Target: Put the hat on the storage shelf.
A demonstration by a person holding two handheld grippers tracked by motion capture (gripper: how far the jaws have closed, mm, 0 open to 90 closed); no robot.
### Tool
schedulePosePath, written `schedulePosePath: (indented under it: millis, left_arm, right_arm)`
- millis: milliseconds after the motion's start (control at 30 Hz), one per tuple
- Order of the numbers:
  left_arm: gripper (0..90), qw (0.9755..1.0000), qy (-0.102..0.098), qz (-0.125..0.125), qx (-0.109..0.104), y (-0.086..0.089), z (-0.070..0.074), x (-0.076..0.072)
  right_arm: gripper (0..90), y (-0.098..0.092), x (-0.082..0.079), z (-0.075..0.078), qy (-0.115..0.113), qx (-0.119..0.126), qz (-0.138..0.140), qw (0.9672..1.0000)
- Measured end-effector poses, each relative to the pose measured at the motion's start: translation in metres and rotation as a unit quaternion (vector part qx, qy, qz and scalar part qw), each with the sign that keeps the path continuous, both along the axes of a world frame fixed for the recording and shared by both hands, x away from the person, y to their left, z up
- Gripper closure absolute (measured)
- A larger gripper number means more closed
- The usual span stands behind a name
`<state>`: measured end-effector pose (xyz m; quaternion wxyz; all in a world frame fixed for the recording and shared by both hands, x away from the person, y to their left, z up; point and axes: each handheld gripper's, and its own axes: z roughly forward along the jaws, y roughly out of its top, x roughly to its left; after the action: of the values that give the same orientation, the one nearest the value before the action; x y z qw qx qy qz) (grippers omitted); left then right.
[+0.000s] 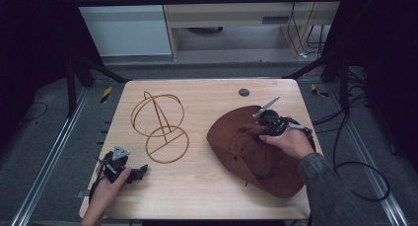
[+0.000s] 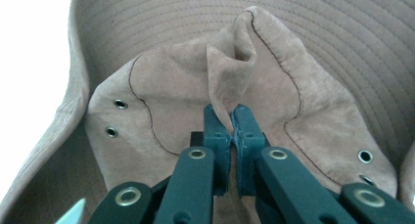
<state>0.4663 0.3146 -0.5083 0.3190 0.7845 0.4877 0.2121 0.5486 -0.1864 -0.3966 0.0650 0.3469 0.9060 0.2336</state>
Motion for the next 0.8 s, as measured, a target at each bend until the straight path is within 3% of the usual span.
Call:
schedulePosePath:
  millis: [400,800]
  left_arm:
    - [0.0,1.0,-0.001,0.001,-0.002,0.0,0.0,0.0]
    - [0.0,1.0,0.0,0.0,0.0,0.0,0.0,0.0]
  right_arm:
    - [88.9,-0.004,-0.012,0.018,-0.043,0.025,0.008,0.9987]
    - [88.9,0.001,-0.027,0.043,-0.082,0.062,0.005,0.9947]
